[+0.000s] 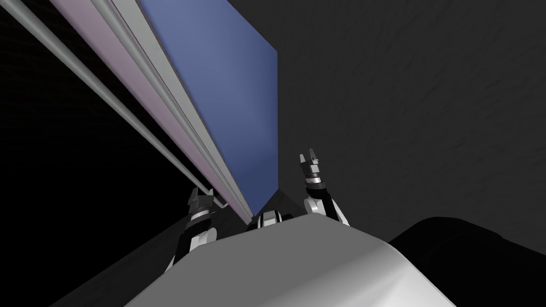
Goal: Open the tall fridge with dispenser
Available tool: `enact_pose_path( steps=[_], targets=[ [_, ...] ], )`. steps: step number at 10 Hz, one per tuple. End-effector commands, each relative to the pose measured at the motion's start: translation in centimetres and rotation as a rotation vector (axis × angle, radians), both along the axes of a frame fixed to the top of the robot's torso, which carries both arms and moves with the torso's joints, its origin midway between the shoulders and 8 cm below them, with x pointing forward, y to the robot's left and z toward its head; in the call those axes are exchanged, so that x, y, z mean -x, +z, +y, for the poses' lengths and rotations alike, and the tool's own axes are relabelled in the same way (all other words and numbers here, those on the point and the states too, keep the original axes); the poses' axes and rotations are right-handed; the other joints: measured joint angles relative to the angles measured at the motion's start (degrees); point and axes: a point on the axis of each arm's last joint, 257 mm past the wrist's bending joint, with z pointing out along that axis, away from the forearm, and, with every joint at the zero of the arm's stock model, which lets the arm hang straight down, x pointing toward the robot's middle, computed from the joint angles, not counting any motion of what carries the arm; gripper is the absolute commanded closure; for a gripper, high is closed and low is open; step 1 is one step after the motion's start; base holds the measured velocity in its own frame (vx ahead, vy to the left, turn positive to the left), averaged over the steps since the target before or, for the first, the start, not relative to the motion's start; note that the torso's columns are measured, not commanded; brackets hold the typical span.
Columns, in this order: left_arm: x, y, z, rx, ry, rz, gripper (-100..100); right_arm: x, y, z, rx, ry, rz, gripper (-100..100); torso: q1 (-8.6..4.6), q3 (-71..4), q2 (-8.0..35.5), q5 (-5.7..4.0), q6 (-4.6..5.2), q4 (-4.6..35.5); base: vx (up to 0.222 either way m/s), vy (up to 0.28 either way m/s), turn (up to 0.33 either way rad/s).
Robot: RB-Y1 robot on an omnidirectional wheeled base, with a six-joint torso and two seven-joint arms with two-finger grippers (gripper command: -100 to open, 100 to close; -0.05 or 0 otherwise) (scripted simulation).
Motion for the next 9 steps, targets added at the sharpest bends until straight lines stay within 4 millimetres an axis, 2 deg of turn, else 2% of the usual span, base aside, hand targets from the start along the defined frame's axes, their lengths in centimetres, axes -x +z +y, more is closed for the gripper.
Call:
enact_pose_path(
  steps=[1,4,7,8,9],
  targets=[
    [0.5,-2.3,0.2,0.018,0.007,0.049,-100,0.0,0.0,0.0,0.000,0.000,0.000,0,-0.05,0.1,0.1,0.05,-0.05,-0.1,0.013,-0.011,0.021],
    [1.0,-3.8,0.9,0.039,0.020,0.069,-100,0.0,0.0,0.0,0.000,0.000,0.000,0,0.02,0.0,0.0,0.10,0.03,-0.1,0.016,-0.015,0.021],
    [1.1,-4.2,1.1,0.045,0.023,0.073,-100,0.0,0.0,0.0,0.000,0.000,0.000,0,0.15,0.0,0.0,0.27,-0.04,-0.2,0.009,-0.011,0.012],
    [1.1,-4.2,1.1,0.045,0.023,0.073,-100,0.0,0.0,0.0,0.000,0.000,0.000,0,0.02,0.1,0.1,0.04,0.03,0.1,-0.009,-0.005,0.025],
    [1.5,-5.0,1.4,0.061,0.033,0.080,-100,0.0,0.0,0.0,0.000,0.000,0.000,0,-0.03,0.1,0.1,0.00,0.15,0.1,0.002,-0.011,0.020]
  ],
)
